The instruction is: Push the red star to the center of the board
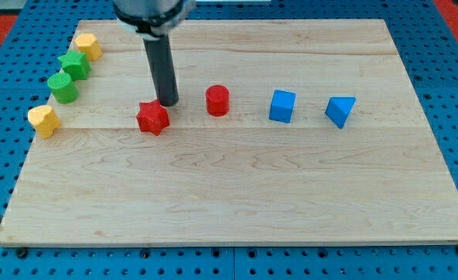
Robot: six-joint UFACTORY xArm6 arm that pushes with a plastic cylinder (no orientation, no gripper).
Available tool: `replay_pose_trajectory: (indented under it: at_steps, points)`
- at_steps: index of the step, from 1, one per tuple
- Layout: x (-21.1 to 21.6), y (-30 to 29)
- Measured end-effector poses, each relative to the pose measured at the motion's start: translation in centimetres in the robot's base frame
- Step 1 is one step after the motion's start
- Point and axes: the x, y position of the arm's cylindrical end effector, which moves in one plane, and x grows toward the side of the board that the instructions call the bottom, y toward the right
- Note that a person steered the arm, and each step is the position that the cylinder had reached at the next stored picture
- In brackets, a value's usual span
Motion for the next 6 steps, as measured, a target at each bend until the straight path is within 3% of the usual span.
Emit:
replay_pose_trajectory:
  at_steps: [1, 2, 3, 4, 5, 6]
  points:
    - [2.0, -5.1]
    - [6.7, -0.8]
    - [6.0, 4.4]
    - [2.5, 4.1]
    - [5.4, 11.1]
    - [10.0, 13.5]
